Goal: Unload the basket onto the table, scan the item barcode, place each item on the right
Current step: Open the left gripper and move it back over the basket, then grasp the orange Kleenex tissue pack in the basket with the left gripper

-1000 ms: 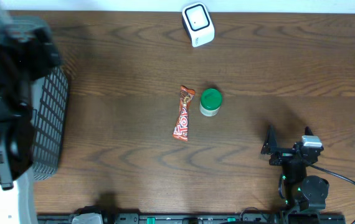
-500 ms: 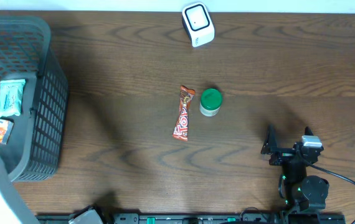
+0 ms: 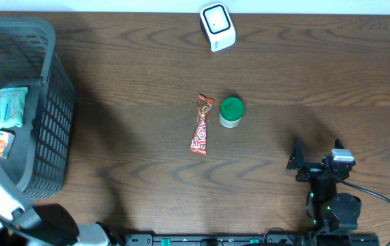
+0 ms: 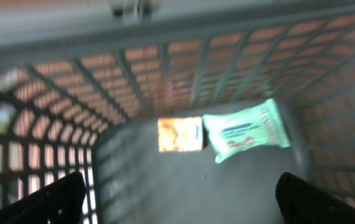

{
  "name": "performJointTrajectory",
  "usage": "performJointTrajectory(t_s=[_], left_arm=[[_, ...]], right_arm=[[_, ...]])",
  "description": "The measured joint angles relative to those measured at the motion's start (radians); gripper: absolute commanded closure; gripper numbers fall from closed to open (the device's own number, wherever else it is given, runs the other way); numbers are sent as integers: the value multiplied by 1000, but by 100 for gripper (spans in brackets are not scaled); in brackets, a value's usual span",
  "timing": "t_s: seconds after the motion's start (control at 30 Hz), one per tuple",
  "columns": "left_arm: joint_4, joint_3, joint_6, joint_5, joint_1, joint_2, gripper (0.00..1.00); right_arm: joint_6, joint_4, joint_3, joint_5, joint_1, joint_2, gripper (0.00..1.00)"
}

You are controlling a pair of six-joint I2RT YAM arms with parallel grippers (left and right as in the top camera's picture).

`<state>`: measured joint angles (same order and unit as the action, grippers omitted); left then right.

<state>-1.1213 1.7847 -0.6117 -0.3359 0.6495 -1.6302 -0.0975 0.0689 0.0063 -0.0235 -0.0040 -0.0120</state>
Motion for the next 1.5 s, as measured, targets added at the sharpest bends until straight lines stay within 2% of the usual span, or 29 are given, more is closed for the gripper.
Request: performJointTrajectory(t_s=[0.17, 0.4, 0.63, 0.9, 1.2, 1.5], left_arm=[[-18, -1, -143, 0, 3, -76, 2], [-19, -3, -219, -4, 3, -203, 2], [-18, -14, -227, -21, 3, -306, 2], [23, -84, -226, -167, -3, -311, 2], [196, -239, -219, -225, -58, -311, 2], [278, -272, -218, -227, -77, -311, 2]], right_arm=[[0, 0, 0, 0, 0, 0, 1], [0, 0, 0, 0, 0, 0, 1], [0, 0, 0, 0, 0, 0, 1], [0, 0, 0, 0, 0, 0, 1], [0, 0, 0, 0, 0, 0, 1], [0, 0, 0, 0, 0, 0, 1]])
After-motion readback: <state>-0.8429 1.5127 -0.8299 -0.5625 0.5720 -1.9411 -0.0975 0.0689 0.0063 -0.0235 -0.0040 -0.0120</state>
